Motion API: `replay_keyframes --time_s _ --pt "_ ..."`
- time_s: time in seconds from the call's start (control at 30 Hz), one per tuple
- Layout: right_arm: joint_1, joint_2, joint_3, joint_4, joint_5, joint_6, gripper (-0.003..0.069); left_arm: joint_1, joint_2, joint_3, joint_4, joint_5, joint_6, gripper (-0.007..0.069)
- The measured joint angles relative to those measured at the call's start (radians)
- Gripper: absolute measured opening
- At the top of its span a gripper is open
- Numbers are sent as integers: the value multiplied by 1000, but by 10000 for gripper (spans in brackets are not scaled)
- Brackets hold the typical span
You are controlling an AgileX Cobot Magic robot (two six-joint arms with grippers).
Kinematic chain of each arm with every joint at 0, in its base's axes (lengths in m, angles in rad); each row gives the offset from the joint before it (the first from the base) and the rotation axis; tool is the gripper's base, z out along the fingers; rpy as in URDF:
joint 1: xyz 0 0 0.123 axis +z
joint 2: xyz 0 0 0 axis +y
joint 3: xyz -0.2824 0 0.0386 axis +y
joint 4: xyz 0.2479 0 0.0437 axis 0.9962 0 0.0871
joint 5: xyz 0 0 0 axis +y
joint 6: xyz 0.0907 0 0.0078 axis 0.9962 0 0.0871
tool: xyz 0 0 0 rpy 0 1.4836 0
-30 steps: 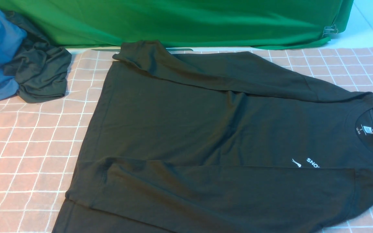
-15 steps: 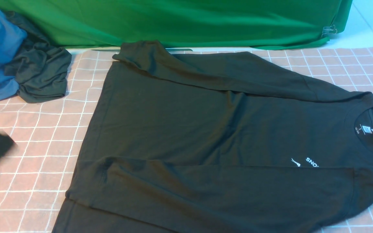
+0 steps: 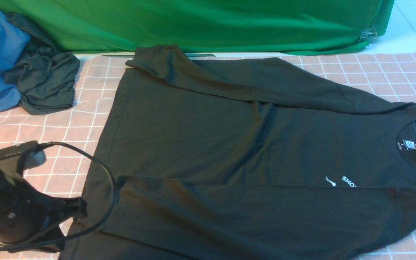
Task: Fold a long-sleeved shirt over a pink coffee tablecloth.
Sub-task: 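Grasp the left edge of the dark T-shirt lying flat on the table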
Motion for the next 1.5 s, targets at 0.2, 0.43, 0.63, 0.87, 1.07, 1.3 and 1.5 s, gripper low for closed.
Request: replay_keyframes --time_s 0.2,0.43,0.63,0.87,1.07,1.3,1.5 --pt "0 0 11 4 -53 -1 67 -88 25 0 103 -81 -55 18" --pt "0 0 15 8 -76 -2 75 -90 116 0 108 -224 -69 184" --pt "0 1 16 12 -77 -2 89 -90 194 0 131 -300 -103 420" --pt "0 1 16 16 -78 -2 90 -90 234 0 89 -379 -104 559" --pt "0 1 16 16 -83 -2 91 -90 270 0 89 -399 -104 559" --pt "0 1 16 19 -84 -3 91 -90 321 -2 91 -424 -98 555" --pt "0 1 16 20 -84 -3 101 -90 329 -4 100 -421 -67 391"
